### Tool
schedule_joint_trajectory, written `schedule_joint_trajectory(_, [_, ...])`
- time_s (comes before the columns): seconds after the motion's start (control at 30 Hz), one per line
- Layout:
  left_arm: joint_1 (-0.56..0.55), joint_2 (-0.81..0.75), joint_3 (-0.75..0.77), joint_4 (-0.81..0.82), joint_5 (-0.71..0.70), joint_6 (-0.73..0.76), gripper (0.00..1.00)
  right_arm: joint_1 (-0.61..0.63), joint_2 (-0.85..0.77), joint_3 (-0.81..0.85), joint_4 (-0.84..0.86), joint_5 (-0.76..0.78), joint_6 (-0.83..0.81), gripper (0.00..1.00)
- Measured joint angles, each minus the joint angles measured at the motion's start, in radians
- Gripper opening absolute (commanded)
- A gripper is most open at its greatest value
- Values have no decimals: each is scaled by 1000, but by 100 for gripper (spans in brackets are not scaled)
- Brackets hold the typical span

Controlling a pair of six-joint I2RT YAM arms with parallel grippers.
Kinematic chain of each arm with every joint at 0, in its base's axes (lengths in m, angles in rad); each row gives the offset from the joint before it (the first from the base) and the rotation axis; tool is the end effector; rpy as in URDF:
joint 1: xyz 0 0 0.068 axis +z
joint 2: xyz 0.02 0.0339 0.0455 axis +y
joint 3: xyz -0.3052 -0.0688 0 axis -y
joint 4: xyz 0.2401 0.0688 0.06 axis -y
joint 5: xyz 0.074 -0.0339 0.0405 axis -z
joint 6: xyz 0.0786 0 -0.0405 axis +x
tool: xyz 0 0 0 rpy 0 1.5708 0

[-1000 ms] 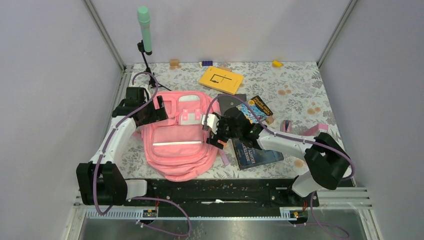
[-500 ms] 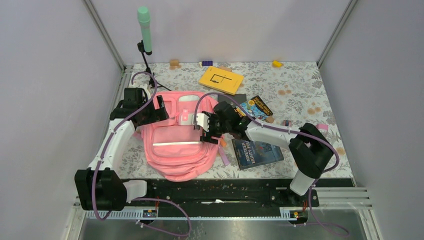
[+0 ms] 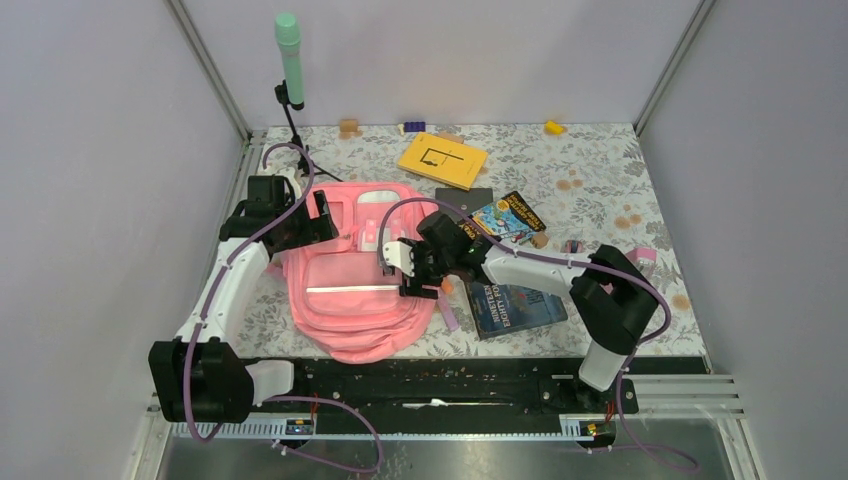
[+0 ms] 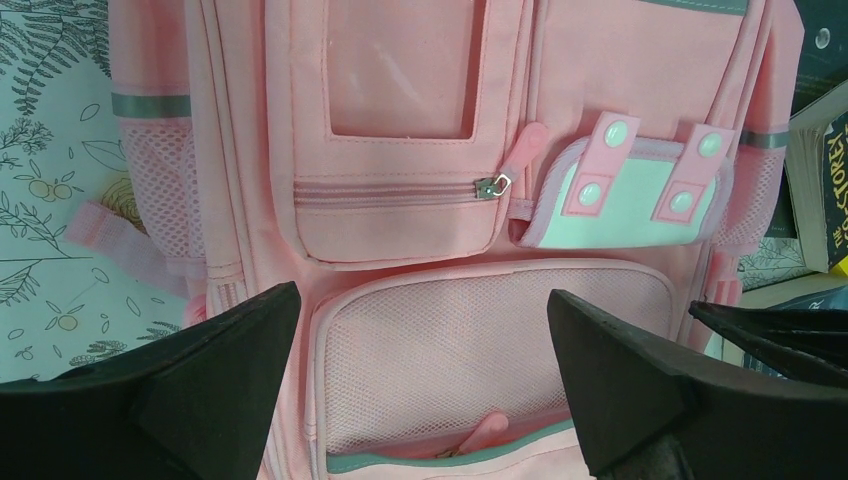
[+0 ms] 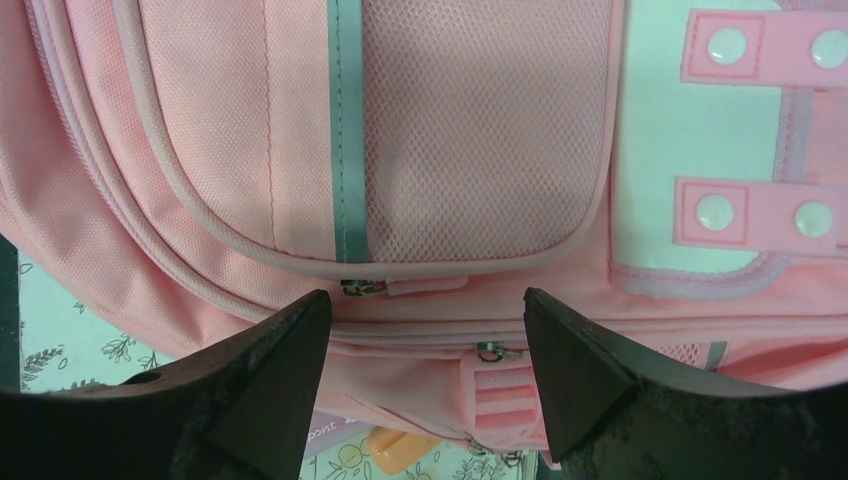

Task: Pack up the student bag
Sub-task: Unzip the student bag at the center of the board.

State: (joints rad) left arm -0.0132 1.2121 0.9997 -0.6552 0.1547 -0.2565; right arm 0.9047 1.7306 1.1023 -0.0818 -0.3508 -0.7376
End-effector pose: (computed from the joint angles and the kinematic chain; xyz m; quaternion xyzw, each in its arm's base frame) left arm 0.2581 -0.0155 0.2916 -0.0872 0.9323 -0.1181 0.3305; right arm 0.2322 0.3392 0.2259 -0.7046 0.5565 0.1923 0.3961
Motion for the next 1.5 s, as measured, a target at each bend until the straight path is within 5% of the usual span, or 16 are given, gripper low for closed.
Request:
schedule_joint_trajectory(0.27, [0, 0, 0, 0, 6, 0, 99, 15, 53, 57, -51, 0, -23, 70])
schedule_joint_trajectory(0.63, [-13, 0, 0, 0, 27, -2, 99, 18, 72, 74, -105, -36, 18, 30])
schedule_joint_trajectory(0.8, [-33, -9, -24, 19, 27, -29, 99, 18, 71, 70, -113, -37, 82, 22])
schedule_joint_trajectory(1.03, [-41, -122, -184, 39, -15, -122, 99, 18, -25, -106, 91, -45, 243, 9])
schedule_joint_trajectory(1.5, [-40, -167, -243, -2, -104, -139, 93, 80, -148, -317, 303, -28, 433, 0])
